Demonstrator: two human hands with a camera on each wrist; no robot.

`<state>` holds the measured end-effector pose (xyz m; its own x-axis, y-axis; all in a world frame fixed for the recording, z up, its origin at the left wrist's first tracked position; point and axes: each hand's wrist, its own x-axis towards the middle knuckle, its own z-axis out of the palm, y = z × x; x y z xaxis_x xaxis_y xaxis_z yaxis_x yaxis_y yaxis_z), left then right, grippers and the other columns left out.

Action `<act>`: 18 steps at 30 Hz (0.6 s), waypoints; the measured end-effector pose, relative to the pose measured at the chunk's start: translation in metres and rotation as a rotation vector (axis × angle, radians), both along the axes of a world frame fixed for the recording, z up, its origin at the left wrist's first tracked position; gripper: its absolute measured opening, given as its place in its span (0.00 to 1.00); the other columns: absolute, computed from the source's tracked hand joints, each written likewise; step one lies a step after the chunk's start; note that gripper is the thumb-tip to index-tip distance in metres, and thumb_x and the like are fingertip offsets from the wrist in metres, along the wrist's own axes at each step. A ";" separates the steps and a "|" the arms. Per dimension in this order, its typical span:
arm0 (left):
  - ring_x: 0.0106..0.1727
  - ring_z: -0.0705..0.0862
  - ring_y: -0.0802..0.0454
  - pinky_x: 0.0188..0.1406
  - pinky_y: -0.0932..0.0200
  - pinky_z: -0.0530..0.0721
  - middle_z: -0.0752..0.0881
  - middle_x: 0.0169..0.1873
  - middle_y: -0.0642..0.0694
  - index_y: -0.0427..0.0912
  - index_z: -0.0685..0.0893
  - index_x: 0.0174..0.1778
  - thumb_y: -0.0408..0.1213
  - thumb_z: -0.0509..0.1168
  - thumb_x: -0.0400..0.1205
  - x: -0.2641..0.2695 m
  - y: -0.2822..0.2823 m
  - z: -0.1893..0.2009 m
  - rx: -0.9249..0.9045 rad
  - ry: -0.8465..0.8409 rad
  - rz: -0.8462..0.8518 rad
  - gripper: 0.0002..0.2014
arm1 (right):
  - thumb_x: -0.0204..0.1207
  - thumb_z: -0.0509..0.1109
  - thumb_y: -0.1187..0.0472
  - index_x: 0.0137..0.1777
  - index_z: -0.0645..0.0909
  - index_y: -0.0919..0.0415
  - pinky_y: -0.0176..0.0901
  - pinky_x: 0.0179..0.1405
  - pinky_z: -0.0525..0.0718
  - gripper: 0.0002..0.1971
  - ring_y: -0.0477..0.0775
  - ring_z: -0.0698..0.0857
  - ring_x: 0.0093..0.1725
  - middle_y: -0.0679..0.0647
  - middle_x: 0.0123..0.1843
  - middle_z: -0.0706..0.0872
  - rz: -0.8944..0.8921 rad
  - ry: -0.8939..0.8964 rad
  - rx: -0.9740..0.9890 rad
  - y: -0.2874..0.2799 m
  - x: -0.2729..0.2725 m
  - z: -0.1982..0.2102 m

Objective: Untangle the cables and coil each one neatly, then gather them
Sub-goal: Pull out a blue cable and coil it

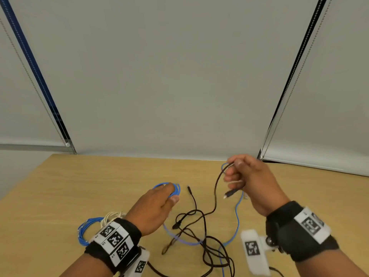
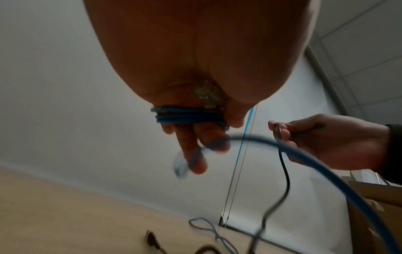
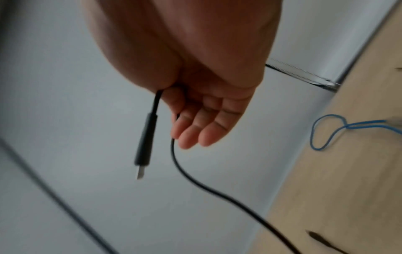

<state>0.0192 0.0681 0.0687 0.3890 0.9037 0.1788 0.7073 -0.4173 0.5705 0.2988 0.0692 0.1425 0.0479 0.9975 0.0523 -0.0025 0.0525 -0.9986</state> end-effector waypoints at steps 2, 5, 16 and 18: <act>0.33 0.75 0.50 0.38 0.45 0.76 0.76 0.31 0.51 0.48 0.73 0.46 0.49 0.54 0.90 -0.003 -0.003 -0.008 -0.014 0.039 0.004 0.11 | 0.90 0.58 0.64 0.55 0.85 0.59 0.48 0.37 0.85 0.13 0.52 0.89 0.35 0.55 0.37 0.89 -0.127 0.104 -0.022 0.010 0.017 0.005; 0.31 0.76 0.47 0.33 0.49 0.72 0.77 0.27 0.48 0.51 0.73 0.47 0.50 0.54 0.91 -0.002 -0.006 -0.011 -0.034 0.014 0.052 0.10 | 0.87 0.63 0.62 0.55 0.87 0.56 0.47 0.42 0.84 0.10 0.54 0.89 0.44 0.54 0.45 0.91 -0.162 -0.067 -0.047 0.019 0.031 0.002; 0.20 0.66 0.52 0.53 0.41 0.90 0.66 0.19 0.53 0.47 0.79 0.33 0.44 0.59 0.87 0.031 -0.008 0.026 -0.449 -0.945 0.154 0.15 | 0.79 0.69 0.42 0.74 0.73 0.36 0.31 0.63 0.78 0.23 0.33 0.84 0.63 0.36 0.61 0.87 0.314 -0.592 0.162 -0.010 -0.047 -0.039; 0.20 0.70 0.50 0.51 0.39 0.90 0.68 0.20 0.49 0.44 0.80 0.36 0.42 0.60 0.90 0.031 -0.008 0.038 -0.566 -1.220 0.111 0.16 | 0.85 0.66 0.53 0.65 0.76 0.42 0.46 0.56 0.87 0.10 0.47 0.91 0.47 0.48 0.45 0.91 0.318 -0.456 0.089 -0.011 -0.056 -0.044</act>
<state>0.0505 0.0597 0.1065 0.1719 0.9839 -0.0495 -0.3563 0.1089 0.9280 0.2432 0.0578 0.0980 -0.3015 0.9499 0.0819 0.3987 0.2037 -0.8942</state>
